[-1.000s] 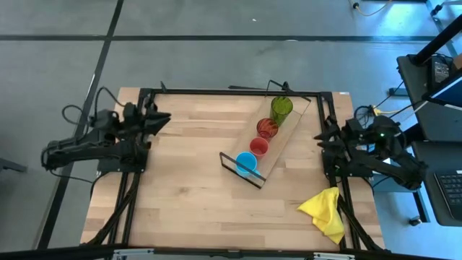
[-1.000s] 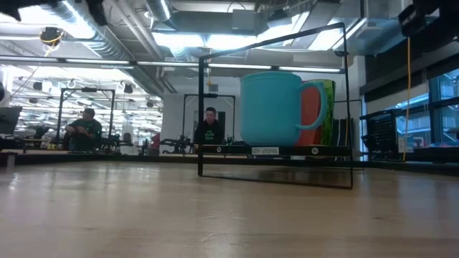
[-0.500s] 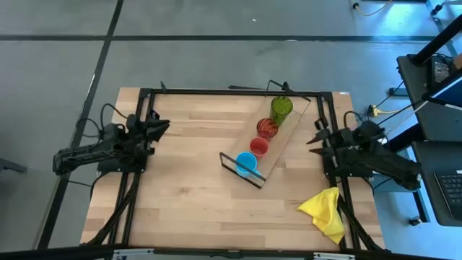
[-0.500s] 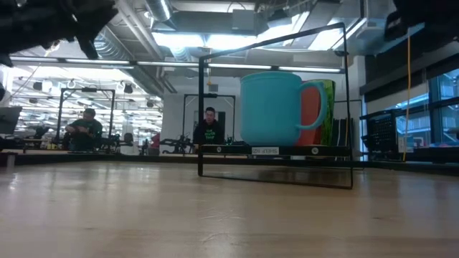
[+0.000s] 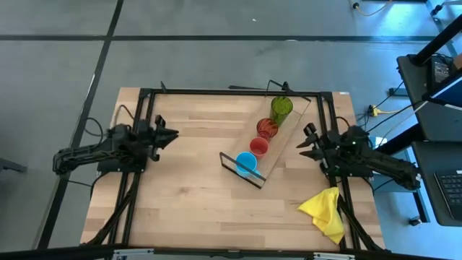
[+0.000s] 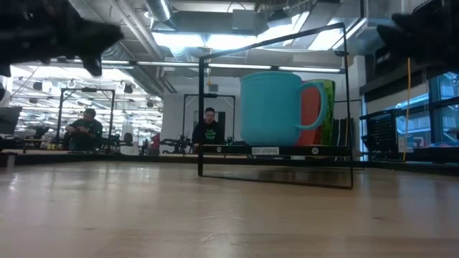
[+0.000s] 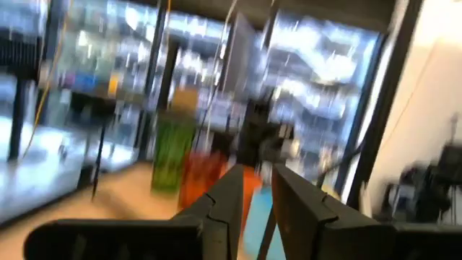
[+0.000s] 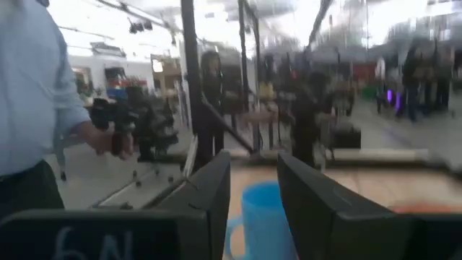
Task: Stack small to large cups/mugs on shelf
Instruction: Return to Home Position
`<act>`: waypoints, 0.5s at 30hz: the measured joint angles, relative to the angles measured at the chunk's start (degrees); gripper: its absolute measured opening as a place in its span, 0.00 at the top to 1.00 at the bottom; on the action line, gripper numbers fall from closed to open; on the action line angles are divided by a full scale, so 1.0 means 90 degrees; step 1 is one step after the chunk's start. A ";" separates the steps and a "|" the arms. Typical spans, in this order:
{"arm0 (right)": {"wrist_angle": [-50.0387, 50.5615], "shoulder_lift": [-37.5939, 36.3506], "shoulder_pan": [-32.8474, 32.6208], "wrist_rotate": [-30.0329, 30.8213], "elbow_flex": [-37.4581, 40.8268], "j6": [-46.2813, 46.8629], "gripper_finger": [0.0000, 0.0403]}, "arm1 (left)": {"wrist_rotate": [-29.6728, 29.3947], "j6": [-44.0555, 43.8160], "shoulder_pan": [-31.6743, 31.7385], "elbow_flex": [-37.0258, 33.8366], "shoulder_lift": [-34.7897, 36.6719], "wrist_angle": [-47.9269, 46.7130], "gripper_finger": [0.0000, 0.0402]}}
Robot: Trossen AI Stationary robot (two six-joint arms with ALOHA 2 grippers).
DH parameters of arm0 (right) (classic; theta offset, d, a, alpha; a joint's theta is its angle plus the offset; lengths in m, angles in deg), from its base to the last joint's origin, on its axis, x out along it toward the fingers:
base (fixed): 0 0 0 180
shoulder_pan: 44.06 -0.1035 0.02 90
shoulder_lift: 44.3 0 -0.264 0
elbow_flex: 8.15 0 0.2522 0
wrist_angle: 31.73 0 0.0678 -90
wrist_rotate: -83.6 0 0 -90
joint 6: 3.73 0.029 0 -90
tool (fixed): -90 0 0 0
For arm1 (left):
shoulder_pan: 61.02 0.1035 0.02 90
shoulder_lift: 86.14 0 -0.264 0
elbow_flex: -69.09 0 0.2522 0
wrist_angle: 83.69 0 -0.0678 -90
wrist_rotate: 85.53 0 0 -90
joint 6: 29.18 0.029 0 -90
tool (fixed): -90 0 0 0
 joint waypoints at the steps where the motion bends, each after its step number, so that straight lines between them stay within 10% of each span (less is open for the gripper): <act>1: 0.0194 0.0001 0.0000 0.0000 0.0000 -0.0016 0.71 | -0.0002 -0.0003 0.0002 0.0000 -0.0002 -0.0293 0.83; 15: 0.0990 -0.0001 0.0000 -0.0002 0.0000 0.0153 0.71 | -0.0013 -0.0006 0.0002 0.0000 0.0000 -0.1156 0.83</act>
